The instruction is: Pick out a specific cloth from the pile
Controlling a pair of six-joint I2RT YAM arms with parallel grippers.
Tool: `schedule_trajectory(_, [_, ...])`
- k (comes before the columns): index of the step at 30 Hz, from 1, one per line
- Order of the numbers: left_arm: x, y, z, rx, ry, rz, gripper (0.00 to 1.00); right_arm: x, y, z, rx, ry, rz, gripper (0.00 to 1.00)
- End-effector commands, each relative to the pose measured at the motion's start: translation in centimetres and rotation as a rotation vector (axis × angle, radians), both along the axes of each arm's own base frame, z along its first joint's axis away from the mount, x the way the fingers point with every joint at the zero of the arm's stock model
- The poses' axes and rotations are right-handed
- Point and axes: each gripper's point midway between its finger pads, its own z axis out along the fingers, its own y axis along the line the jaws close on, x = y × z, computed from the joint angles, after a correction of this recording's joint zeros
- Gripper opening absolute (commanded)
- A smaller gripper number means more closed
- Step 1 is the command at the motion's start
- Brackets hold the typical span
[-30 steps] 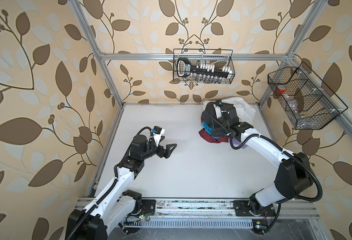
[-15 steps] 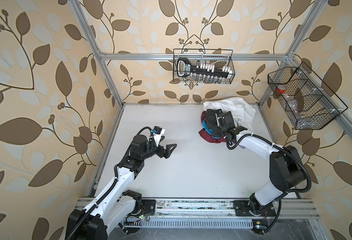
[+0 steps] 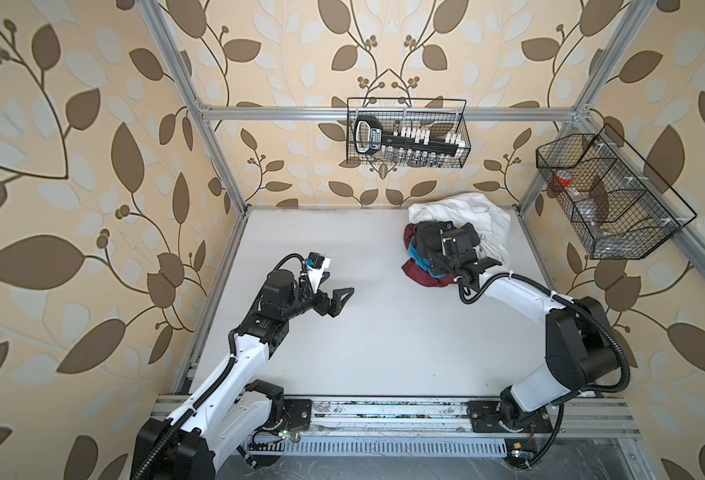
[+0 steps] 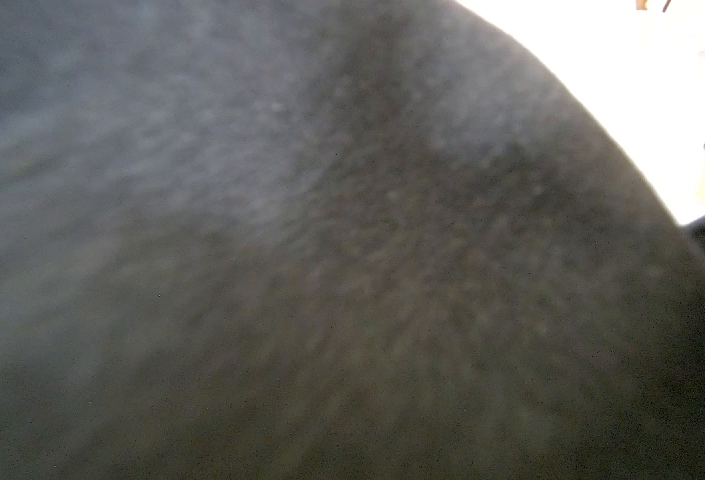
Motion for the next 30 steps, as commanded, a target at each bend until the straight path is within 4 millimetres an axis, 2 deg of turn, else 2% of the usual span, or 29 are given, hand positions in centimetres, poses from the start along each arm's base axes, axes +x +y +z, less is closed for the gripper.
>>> schedule_trajectory(1, [0.0, -0.4, 0.5, 0.002, -0.035, -0.014, 0.99, 0.7, 0.2, -1.4, 0.006, 0.027, 0.007, 0.91])
schedule_trajectory(2, [0.0, -0.4, 0.4, 0.002, -0.033, -0.015, 0.99, 1.0, 0.2, -1.9, 0.011, 0.037, 0.008, 0.91])
schedule_trajectory(4, [0.1, -0.4, 0.4, 0.003, -0.032, -0.014, 0.99, 1.5, 0.3, -3.1, 0.033, 0.065, 0.014, 0.99])
schedule_trajectory(9, [0.1, -0.4, 0.4, 0.004, -0.035, -0.014, 0.99, 2.1, 0.6, -5.5, 0.051, 0.113, 0.013, 0.99])
schedule_trajectory(12, [0.1, -0.4, 0.3, 0.005, -0.033, -0.013, 0.99, 2.2, 0.6, -6.5, 0.056, 0.136, 0.014, 0.94])
schedule_trajectory(14, [0.1, -0.4, 0.3, 0.006, -0.033, -0.012, 0.99, 2.3, 0.5, -7.0, 0.063, 0.147, 0.012, 0.79])
schedule_trajectory(16, [0.1, -0.4, 0.4, 0.005, -0.034, -0.013, 0.99, 2.3, 0.3, -7.4, 0.067, 0.155, 0.004, 0.54])
schedule_trajectory(17, [0.1, -0.4, 0.4, 0.006, -0.033, -0.012, 0.99, 2.2, 0.2, -7.5, 0.067, 0.156, 0.003, 0.47])
schedule_trajectory(19, [0.1, -0.3, 0.5, 0.005, -0.037, -0.011, 0.99, 2.1, 0.1, -7.3, 0.066, 0.153, -0.002, 0.27])
schedule_trajectory(22, [0.0, -0.3, 0.6, 0.004, -0.041, -0.012, 0.99, 2.0, -0.3, -6.0, 0.061, 0.125, -0.017, 0.0])
schedule_trajectory(26, [-0.1, -0.4, 0.7, 0.001, -0.045, -0.014, 0.99, 1.8, -0.6, -2.2, 0.079, 0.048, -0.023, 0.0])
schedule_trajectory(30, [-0.1, -0.3, 0.8, -0.001, -0.05, -0.014, 0.99, 1.4, -0.9, 3.9, 0.098, -0.077, -0.022, 0.0])
